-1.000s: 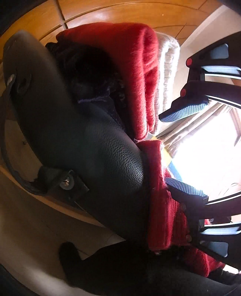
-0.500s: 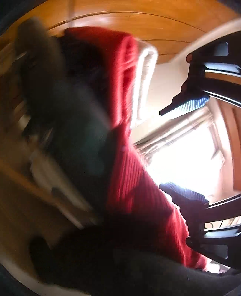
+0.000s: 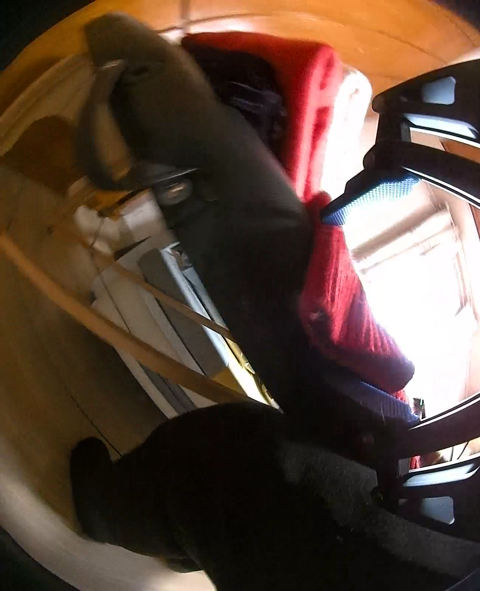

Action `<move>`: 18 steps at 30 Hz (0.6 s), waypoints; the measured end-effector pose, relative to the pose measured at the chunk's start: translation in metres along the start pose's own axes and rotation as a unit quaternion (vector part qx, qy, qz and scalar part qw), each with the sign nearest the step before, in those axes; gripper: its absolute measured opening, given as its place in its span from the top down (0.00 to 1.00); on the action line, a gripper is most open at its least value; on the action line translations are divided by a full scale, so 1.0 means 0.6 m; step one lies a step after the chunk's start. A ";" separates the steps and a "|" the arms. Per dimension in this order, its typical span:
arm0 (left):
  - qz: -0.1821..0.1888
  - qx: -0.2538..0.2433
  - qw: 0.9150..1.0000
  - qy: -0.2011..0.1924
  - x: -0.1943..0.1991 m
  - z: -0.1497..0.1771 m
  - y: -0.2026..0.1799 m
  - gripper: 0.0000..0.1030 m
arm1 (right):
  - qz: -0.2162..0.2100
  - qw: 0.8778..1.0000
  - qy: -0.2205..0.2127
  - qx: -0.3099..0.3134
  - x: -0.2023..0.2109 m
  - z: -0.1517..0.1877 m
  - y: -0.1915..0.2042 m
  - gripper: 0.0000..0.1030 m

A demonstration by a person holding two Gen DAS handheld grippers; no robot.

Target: Fold clothes

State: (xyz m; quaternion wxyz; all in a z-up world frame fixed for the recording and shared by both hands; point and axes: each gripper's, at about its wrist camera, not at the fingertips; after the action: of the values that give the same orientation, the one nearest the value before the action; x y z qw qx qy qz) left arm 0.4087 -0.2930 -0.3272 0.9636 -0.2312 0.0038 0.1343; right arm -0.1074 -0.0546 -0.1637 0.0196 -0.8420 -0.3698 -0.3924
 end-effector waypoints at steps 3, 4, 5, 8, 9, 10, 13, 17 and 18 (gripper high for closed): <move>-0.032 -0.061 0.997 -0.021 0.026 0.016 -0.024 0.50 | -0.001 1.000 -0.001 -0.001 0.000 0.000 -0.001 0.00; -0.037 -0.081 0.995 -0.033 0.034 0.024 -0.039 0.66 | -0.002 1.000 -0.001 -0.001 0.001 0.000 -0.001 0.00; -0.039 -0.095 0.994 -0.041 0.041 0.031 -0.051 0.78 | -0.002 1.000 -0.002 -0.001 0.001 0.000 -0.001 0.00; -0.041 -0.151 0.986 -0.051 0.053 0.074 -0.097 0.81 | -0.004 1.000 -0.003 -0.002 0.001 0.000 -0.002 0.00; -0.040 -0.171 0.983 -0.051 0.053 0.093 -0.114 0.82 | -0.006 1.000 -0.004 -0.003 0.002 0.000 -0.003 0.00; -0.044 -0.196 0.978 -0.050 0.048 0.115 -0.131 0.82 | -0.008 1.000 -0.005 -0.005 0.002 0.000 -0.004 0.00; -0.066 -0.281 0.956 -0.044 0.022 0.184 -0.182 0.82 | -0.021 1.000 -0.012 -0.016 0.005 0.001 -0.012 0.00; -0.089 -0.379 0.921 -0.019 -0.038 0.277 -0.237 0.82 | -0.046 0.998 -0.027 -0.037 0.010 0.003 -0.023 0.00; -0.093 -0.398 0.912 -0.009 -0.058 0.299 -0.249 0.82 | -0.053 0.997 -0.031 -0.043 0.011 0.004 -0.026 0.00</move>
State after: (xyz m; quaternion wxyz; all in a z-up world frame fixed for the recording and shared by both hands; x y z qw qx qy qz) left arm 0.4043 -0.3497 -0.0982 0.7996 -0.5940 -0.0805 0.0369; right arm -0.1132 -0.0382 -0.1650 -0.0493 -0.8328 -0.3973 -0.3823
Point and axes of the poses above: each gripper's, at about its wrist camera, not at the fingertips, and x roughly against the way its jaws point, y to its left, z to its underside, and after that the axes turned 9 degrees about x, right-handed
